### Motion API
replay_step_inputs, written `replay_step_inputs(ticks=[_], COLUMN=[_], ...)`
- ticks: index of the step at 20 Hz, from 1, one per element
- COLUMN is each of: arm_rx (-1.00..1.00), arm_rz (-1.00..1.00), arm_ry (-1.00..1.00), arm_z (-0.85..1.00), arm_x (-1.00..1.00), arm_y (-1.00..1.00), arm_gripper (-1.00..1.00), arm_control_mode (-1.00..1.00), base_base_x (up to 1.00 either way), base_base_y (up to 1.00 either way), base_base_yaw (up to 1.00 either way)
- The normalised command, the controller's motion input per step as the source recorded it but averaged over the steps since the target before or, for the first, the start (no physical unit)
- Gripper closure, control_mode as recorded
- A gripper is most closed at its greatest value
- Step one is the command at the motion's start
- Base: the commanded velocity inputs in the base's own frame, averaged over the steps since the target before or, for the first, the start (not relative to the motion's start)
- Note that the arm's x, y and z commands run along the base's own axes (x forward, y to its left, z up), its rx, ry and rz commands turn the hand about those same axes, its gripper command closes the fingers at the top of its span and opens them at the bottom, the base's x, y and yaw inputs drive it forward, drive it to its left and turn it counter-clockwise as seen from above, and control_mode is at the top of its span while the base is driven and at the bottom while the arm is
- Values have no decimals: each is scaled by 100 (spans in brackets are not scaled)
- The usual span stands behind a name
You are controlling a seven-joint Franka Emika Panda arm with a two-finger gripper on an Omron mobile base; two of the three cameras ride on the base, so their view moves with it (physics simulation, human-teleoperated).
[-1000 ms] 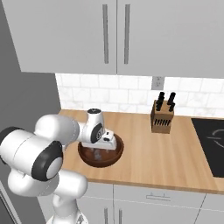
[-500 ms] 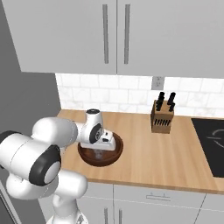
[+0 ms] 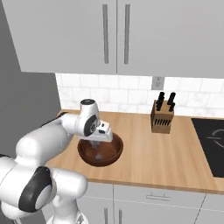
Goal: Grab a lemon wedge from the fridge and one ice cube from the ice bowl, and put them in the glass of lemonade.
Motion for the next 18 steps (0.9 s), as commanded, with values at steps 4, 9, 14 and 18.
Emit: replay_step_inputs(ticks=[4,9,14,18], arm_rx=[12,19,8,2], arm_rz=[0,3,3,0], arm_ry=[0,0,6,8], arm_z=[94,58,2,-2], arm_x=[-23,-22,-5,0], arm_y=[64,94,100,100], arm_gripper=[100,100,100,100], arm_control_mode=[-100,-100,-100,-100], base_base_x=[0,0,0,0], base_base_y=[0,0,0,0], base_base_yaw=[0,0,0,0])
